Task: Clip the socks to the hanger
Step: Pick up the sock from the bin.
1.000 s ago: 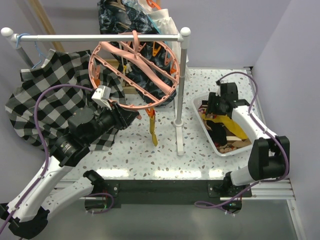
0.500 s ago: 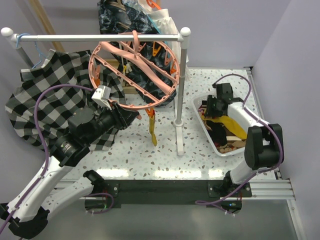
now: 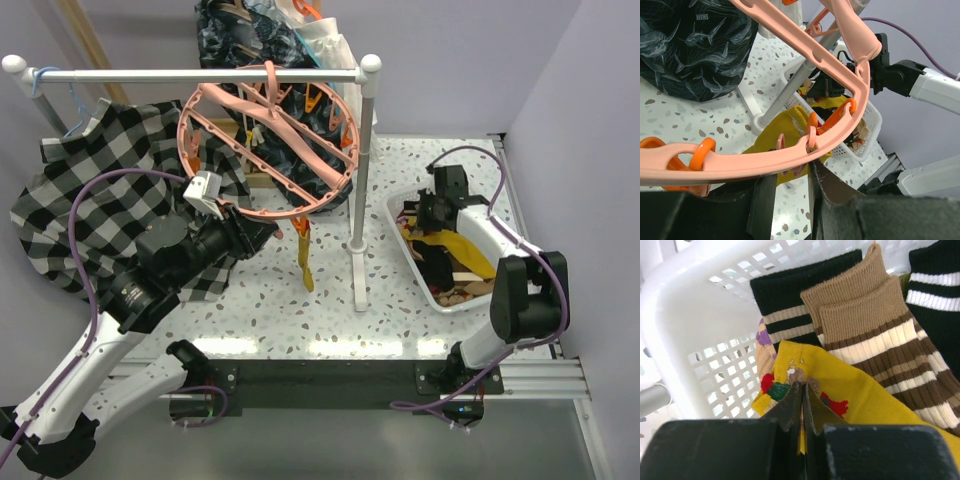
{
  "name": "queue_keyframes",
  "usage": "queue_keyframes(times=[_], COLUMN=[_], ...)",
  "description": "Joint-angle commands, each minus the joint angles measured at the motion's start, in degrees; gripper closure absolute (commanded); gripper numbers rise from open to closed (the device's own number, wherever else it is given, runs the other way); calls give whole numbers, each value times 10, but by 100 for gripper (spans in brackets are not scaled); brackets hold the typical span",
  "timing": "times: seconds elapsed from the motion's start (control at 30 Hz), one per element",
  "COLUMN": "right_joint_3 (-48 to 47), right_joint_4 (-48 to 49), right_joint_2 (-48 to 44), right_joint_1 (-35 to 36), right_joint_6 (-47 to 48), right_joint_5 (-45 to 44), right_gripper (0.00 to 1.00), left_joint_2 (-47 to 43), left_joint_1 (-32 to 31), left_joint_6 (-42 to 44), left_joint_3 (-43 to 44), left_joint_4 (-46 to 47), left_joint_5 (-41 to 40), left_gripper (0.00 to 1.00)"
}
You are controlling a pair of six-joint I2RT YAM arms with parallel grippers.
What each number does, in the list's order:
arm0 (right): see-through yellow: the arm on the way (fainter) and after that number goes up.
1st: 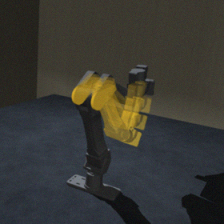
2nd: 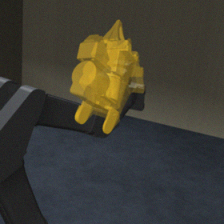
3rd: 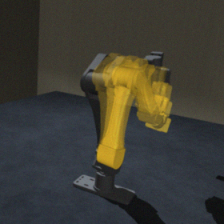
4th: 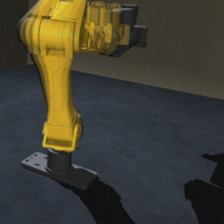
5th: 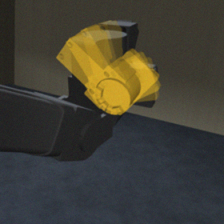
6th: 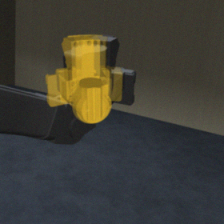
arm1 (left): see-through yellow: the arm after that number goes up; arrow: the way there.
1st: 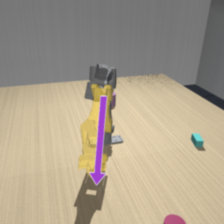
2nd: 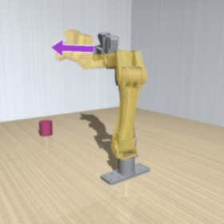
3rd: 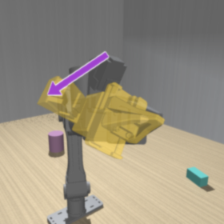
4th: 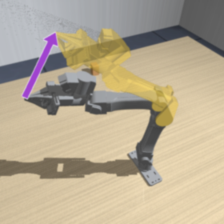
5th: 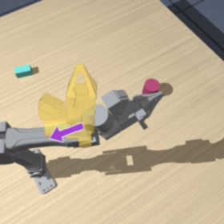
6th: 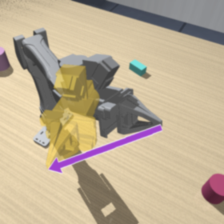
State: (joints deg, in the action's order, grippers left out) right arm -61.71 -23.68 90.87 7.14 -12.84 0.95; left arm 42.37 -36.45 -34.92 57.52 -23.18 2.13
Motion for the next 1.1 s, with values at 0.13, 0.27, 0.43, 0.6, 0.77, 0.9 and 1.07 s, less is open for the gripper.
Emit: queue_keyframes(times=[0.13,0.27,0.43,0.6,0.77,0.9,1.07], right_joint_3=[-39,-52,-53,-53,-51,-47,-45], right_joint_4=[5,-8,-11,-8,-13,-20,-20], right_joint_2=[-32,-10,10,29,33,26,12], right_joint_1=[31,45,53,56,56,56,52], right_joint_6=[-27,-39,-43,-43,-36,-25,-21], right_joint_5=[-28,-73,-118,-124,-133,-147,-145], right_gripper=[62,57,52,51,57,78,100], left_joint_2=[0,-1,-4,0,1,0,-1], left_joint_1=[0,1,0,0,1,1,0], left_joint_6=[-3,-3,-3,-3,-4,-4,-3], left_joint_3=[10,10,10,11,12,13,14], left_joint_4=[30,29,24,25,25,24,23], left_joint_5=[-4,-2,-6,-4,-5,-5,-5], left_gripper=[100,100,100,100,100,100,100])
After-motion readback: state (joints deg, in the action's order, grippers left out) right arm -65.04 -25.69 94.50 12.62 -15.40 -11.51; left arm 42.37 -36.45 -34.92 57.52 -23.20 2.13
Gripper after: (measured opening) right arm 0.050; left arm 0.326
